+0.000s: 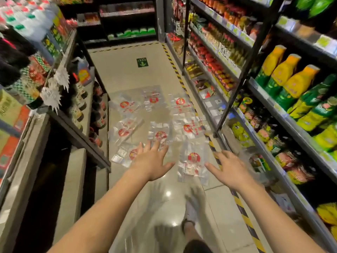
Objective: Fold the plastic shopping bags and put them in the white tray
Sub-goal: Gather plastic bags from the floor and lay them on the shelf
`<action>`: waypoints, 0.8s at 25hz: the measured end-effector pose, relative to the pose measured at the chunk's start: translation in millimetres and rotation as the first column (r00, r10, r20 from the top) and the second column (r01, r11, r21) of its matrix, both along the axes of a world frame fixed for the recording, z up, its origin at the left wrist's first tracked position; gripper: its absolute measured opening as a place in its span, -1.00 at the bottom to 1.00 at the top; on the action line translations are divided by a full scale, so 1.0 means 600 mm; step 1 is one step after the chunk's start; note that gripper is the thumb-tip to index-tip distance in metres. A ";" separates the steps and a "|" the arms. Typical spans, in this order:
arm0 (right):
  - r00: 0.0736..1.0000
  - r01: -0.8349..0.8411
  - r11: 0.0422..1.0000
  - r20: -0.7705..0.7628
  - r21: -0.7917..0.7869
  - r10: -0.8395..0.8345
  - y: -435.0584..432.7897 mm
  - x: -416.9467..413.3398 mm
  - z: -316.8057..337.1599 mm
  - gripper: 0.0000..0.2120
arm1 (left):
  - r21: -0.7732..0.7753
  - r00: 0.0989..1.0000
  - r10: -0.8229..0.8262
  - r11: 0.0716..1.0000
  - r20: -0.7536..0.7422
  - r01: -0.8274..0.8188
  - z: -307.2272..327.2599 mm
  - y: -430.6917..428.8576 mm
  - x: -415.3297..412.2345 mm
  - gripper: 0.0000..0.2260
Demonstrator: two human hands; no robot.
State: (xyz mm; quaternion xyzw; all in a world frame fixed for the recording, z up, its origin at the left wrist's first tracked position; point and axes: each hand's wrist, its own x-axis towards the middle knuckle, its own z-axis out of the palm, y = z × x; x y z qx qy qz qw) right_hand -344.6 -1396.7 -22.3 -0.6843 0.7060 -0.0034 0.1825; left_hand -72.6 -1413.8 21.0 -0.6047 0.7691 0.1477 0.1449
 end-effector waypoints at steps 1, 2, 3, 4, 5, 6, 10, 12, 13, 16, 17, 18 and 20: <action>1.000 0.002 1.000 0.012 0.016 -0.003 -0.045 -0.003 -0.017 -0.30 | 0.012 1.000 0.004 1.000 0.001 -0.004 -0.013 -0.043 -0.002 -0.34; 0.999 0.007 0.999 0.033 0.035 -0.008 -0.091 -0.007 -0.038 -0.29 | 0.022 1.000 0.014 1.000 0.006 -0.014 -0.029 -0.086 -0.004 -0.34; 0.999 0.010 0.999 0.051 0.052 -0.012 -0.136 -0.010 -0.059 -0.30 | 0.032 1.000 0.027 0.999 0.014 -0.028 -0.047 -0.128 -0.007 -0.34; 0.998 0.013 0.998 0.066 0.066 -0.018 -0.178 -0.013 -0.079 -0.31 | 0.039 0.999 0.041 0.998 0.017 -0.042 -0.064 -0.166 -0.010 -0.34; 0.996 0.019 0.997 0.083 0.081 -0.026 -0.217 -0.015 -0.098 -0.32 | 0.046 0.998 0.055 0.997 0.013 -0.056 -0.082 -0.200 -0.012 -0.35; 0.994 0.031 0.994 0.101 0.106 -0.042 -0.259 -0.016 -0.122 -0.33 | 0.052 0.997 0.071 0.996 0.006 -0.071 -0.106 -0.238 -0.015 -0.35; 0.980 0.093 0.966 0.150 0.239 -0.131 -0.403 -0.024 -0.235 -0.28 | 0.116 0.993 0.121 0.986 -0.003 -0.120 -0.214 -0.383 -0.024 -0.37; 0.976 0.122 0.955 0.141 0.269 -0.165 -0.458 -0.031 -0.293 -0.29 | 0.150 0.989 0.146 0.978 -0.005 -0.144 -0.281 -0.439 -0.025 -0.37; 0.973 0.142 0.953 0.138 0.268 -0.184 -0.481 -0.035 -0.325 -0.31 | 0.154 0.988 0.152 0.977 -0.009 -0.149 -0.316 -0.462 -0.025 -0.38; 0.958 0.202 0.935 0.140 0.293 -0.251 -0.549 -0.042 -0.482 -0.35 | 0.225 0.984 0.164 0.964 -0.069 -0.145 -0.485 -0.539 -0.020 -0.39; 0.949 0.223 0.923 0.147 0.312 -0.279 -0.566 -0.047 -0.549 -0.34 | 0.240 0.987 0.145 0.963 -0.071 -0.125 -0.552 -0.565 -0.021 -0.39; 0.942 0.241 0.911 0.145 0.335 -0.302 -0.582 -0.052 -0.622 -0.34 | 0.250 0.991 0.120 0.963 -0.066 -0.100 -0.623 -0.590 -0.024 -0.38; 0.935 0.267 0.889 0.121 0.373 -0.332 -0.607 -0.067 -0.763 -0.33 | 0.258 0.998 0.050 0.965 -0.040 -0.038 -0.765 -0.634 -0.036 -0.38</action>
